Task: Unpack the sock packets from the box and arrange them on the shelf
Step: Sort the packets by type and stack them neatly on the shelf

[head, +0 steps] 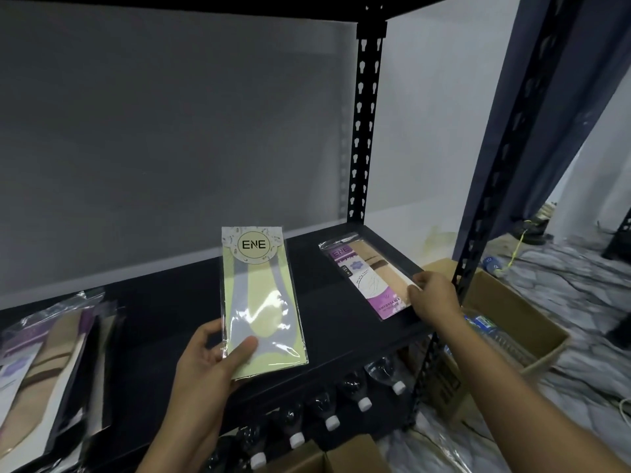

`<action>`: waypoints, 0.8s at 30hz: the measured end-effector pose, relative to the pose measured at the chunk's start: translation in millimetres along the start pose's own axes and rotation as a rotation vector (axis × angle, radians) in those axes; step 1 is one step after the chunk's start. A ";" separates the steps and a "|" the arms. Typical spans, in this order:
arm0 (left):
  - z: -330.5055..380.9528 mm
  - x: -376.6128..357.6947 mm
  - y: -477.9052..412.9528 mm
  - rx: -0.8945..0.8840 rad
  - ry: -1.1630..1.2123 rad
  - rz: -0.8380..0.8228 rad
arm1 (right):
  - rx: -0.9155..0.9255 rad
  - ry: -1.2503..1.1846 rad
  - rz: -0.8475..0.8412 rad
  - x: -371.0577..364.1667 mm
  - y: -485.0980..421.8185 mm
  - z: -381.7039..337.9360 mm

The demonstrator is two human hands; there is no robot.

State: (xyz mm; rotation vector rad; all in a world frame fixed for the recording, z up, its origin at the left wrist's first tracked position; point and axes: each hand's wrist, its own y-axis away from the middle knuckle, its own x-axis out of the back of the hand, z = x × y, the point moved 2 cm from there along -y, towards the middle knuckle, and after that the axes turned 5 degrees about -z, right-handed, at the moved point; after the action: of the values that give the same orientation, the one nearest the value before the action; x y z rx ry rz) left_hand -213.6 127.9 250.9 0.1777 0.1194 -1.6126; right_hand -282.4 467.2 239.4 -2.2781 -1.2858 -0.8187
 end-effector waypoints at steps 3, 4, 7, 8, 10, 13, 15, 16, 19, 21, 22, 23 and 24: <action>-1.2 -0.7 1.4 0.003 -0.002 -0.005 | 0.034 0.056 0.059 -1.0 3.6 0.3; -2.0 -0.6 2.0 0.004 -0.003 -0.007 | 0.049 0.072 0.075 -1.0 4.2 0.6; -4.5 -0.3 3.1 0.009 -0.005 -0.008 | 0.093 0.134 0.105 0.6 6.2 -0.1; -5.0 -0.4 3.1 0.009 -0.003 -0.007 | 0.110 0.147 0.116 1.3 7.1 -1.5; -5.2 -0.8 3.4 0.006 -0.002 -0.005 | 0.143 0.132 0.124 3.4 11.7 -7.7; -3.3 -0.4 4.3 -0.001 0.001 -0.001 | 0.244 0.048 0.113 3.4 22.6 -24.6; -0.8 0.5 5.6 -0.005 0.012 0.007 | 0.306 -0.033 0.097 1.2 31.9 -37.1; 0.8 0.8 6.5 -0.009 0.018 0.009 | 0.325 -0.066 0.086 0.0 36.9 -42.8; 5.5 0.9 9.9 -0.018 0.026 0.014 | 0.354 -0.135 0.045 -5.7 50.4 -55.9; 6.4 2.5 11.0 -0.018 0.029 0.020 | 0.362 -0.183 0.019 -8.8 57.8 -62.2; 7.0 3.6 11.6 -0.017 0.031 0.023 | 0.367 -0.202 0.011 -9.8 60.5 -64.4; 7.6 4.5 12.0 -0.017 0.032 0.028 | 0.372 -0.217 0.005 -10.6 62.5 -66.1; 7.7 5.7 12.0 -0.017 0.032 0.030 | 0.375 -0.227 -0.002 -11.0 64.1 -67.1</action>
State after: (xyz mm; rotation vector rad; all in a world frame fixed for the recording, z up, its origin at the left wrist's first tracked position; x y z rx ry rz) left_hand -202.2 120.3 257.9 0.1915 0.1543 -1.5789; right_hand -251.1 388.5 278.9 -2.1049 -1.4014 -0.2890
